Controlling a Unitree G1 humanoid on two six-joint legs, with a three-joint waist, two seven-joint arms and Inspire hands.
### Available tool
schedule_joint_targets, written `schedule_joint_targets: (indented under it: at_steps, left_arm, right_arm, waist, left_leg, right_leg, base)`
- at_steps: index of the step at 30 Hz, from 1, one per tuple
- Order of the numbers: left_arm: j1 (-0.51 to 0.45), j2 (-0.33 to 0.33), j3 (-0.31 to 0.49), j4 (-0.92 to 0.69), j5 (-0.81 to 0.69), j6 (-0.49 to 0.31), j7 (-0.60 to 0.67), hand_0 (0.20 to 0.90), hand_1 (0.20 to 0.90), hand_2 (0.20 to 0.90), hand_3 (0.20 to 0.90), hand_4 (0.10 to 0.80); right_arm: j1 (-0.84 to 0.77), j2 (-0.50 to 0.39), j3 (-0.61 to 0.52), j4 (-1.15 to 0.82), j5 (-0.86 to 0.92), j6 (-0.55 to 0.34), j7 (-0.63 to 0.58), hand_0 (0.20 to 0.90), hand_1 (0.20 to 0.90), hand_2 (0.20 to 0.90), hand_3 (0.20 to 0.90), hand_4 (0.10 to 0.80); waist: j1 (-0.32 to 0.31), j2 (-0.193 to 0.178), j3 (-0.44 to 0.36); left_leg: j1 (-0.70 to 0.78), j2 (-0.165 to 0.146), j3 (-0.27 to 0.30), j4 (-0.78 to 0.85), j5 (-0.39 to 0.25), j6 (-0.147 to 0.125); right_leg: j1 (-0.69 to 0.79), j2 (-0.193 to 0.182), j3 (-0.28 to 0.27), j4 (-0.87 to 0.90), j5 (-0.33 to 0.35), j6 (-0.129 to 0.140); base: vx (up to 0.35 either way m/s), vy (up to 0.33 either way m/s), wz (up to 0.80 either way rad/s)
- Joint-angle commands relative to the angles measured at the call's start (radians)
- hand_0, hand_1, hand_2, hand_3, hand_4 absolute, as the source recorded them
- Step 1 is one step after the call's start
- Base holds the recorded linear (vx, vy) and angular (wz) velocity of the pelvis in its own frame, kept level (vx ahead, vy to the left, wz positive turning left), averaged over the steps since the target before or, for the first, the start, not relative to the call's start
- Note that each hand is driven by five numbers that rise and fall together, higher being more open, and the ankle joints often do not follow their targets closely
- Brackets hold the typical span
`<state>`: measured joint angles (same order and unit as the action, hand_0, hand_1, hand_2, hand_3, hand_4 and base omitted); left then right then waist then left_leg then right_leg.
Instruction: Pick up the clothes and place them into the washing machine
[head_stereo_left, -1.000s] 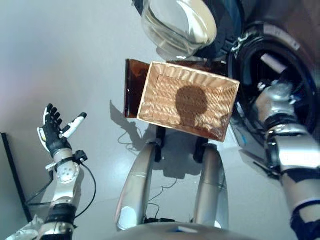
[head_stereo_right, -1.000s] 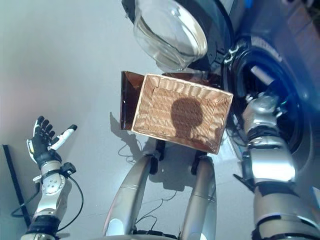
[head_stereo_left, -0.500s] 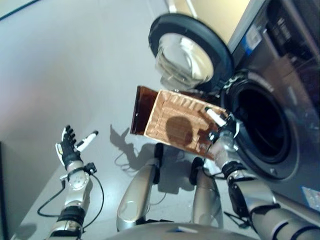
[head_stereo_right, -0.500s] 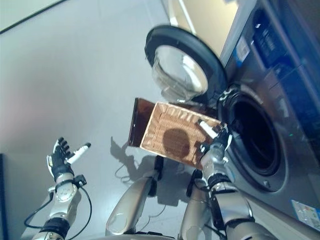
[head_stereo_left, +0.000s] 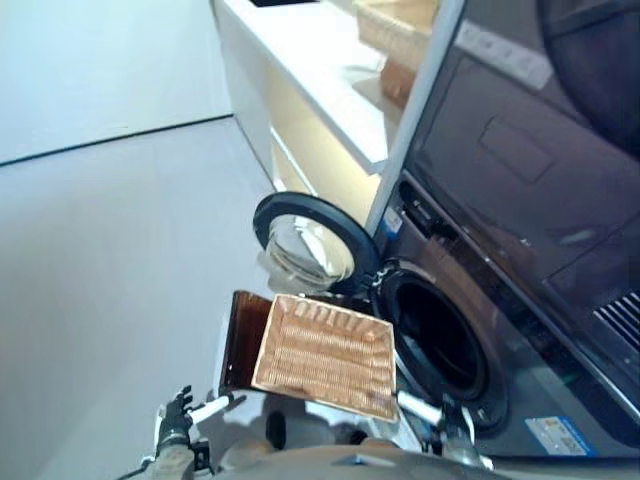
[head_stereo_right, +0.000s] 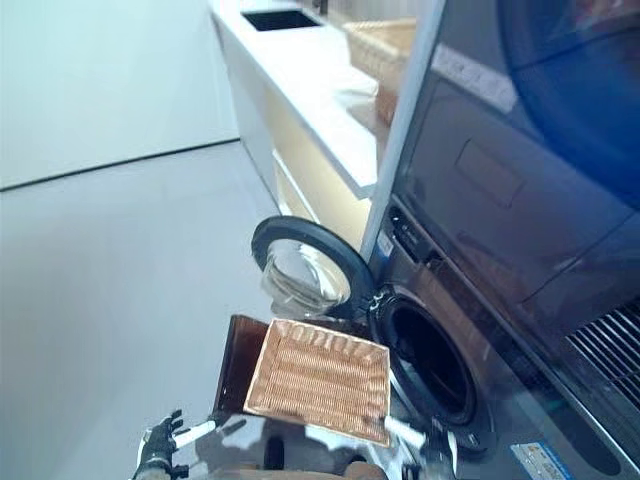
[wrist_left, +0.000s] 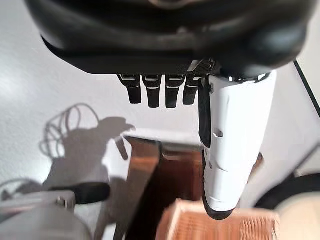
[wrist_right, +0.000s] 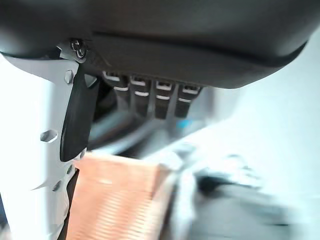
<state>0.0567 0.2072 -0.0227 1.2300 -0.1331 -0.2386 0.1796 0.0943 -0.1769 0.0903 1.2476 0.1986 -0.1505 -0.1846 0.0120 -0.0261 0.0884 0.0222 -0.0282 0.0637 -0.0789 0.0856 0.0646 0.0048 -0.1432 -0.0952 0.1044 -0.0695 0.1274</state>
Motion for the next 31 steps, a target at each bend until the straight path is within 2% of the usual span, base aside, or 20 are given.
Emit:
schedule_joint_targets:
  at_steps: [1,4,16,26,31]
  left_arm:
    - [-0.04,0.018,-0.006,0.036,0.028,-0.017,-0.063,0.9,0.9,0.9,0.9,0.8]
    - [-0.046,0.017,-0.006,0.051,0.018,-0.002,-0.08,0.9,0.9,0.9,0.9,0.8]
    - [-0.034,-0.014,-0.087,0.105,0.144,0.048,-0.144,0.9,0.9,0.9,0.9,0.8]
    - [-0.042,0.001,-0.086,0.097,0.149,0.054,-0.14,0.9,0.9,0.9,0.9,0.8]
    - [-0.049,-0.003,-0.088,0.095,0.138,0.049,-0.135,0.9,0.9,0.9,0.9,0.8]
  right_arm:
    - [-0.058,-0.027,0.056,0.072,-0.172,0.013,0.023,0.9,0.9,0.9,0.9,0.8]
    - [-0.066,-0.032,0.052,0.114,-0.199,0.029,0.021,0.9,0.9,0.9,0.9,0.8]
    - [-0.083,-0.058,0.066,0.154,-0.252,0.067,0.056,0.9,0.9,0.9,0.9,0.8]
    - [-0.09,-0.045,0.113,0.06,-0.233,0.046,0.058,0.9,0.9,0.9,0.9,0.8]
    - [-0.101,-0.062,0.113,0.094,-0.245,0.052,0.058,0.9,0.9,0.9,0.9,0.8]
  waist:
    - [0.015,0.0,-0.061]
    - [0.017,0.002,-0.057]
    - [0.012,0.014,-0.111]
    - [0.013,0.004,-0.098]
    - [0.014,0.01,-0.089]
  left_leg:
    - [0.029,0.013,0.021,0.001,-0.066,-0.094]
    - [0.055,0.023,0.022,0.004,-0.068,-0.092]
    - [0.139,0.048,-0.004,0.047,-0.116,-0.095]
    - [0.13,0.061,-0.016,0.046,-0.103,-0.102]
    - [0.116,0.063,-0.022,0.045,-0.098,-0.103]
  right_leg:
    - [-0.006,-0.071,0.016,-0.135,0.177,0.055]
    - [0.016,-0.067,0.022,-0.107,0.159,0.047]
    - [0.128,-0.056,0.011,-0.09,0.084,0.03]
    - [0.121,-0.044,0.008,-0.086,0.071,0.021]
    - [0.106,-0.04,0.01,-0.081,0.073,0.019]
  base:
    - [0.036,-0.037,-0.13]
    - [0.0,-0.052,-0.18]
    - [0.045,-0.032,0.07]
    - [-0.017,-0.022,0.02]
    - [-0.03,-0.007,-0.03]
